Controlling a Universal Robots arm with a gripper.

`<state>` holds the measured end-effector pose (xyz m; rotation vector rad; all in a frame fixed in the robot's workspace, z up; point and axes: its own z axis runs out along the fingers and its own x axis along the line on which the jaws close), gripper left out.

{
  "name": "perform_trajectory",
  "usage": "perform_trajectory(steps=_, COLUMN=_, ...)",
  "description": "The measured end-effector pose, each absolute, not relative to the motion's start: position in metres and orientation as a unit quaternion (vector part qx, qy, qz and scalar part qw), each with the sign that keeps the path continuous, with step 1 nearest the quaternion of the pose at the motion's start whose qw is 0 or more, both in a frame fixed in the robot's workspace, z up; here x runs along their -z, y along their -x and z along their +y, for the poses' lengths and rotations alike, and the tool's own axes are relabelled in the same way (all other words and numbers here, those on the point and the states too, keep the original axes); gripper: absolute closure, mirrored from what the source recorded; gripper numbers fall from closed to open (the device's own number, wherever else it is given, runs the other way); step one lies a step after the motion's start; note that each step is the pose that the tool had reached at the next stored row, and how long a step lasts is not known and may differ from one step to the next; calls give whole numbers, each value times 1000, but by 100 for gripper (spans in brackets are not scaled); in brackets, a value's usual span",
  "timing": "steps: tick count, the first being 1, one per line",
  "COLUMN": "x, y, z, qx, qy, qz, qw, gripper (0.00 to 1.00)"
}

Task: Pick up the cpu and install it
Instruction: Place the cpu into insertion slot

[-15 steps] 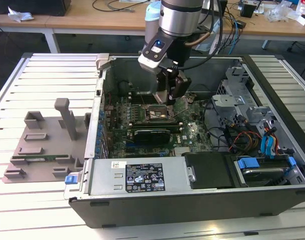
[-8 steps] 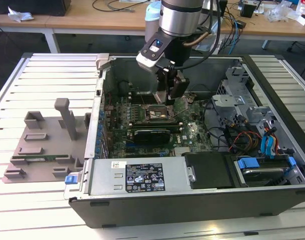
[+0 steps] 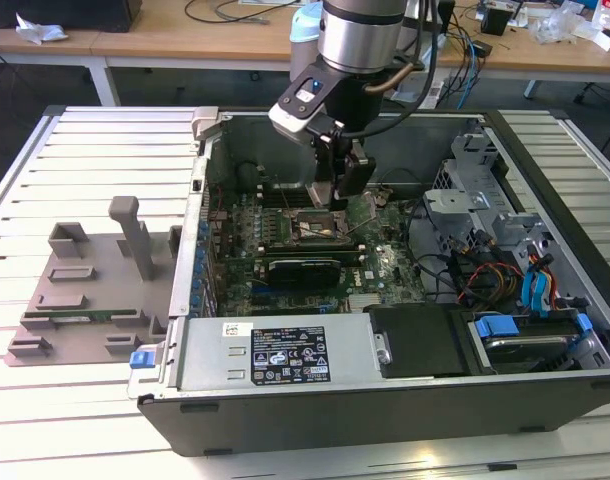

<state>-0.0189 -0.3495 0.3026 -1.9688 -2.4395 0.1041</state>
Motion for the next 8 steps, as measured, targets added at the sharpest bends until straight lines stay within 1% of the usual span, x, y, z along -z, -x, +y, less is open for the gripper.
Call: perform_trajectory(steps=8, x=-302, y=19, z=-350, qx=-33, qy=647, qz=-762, qw=3, gripper=45)
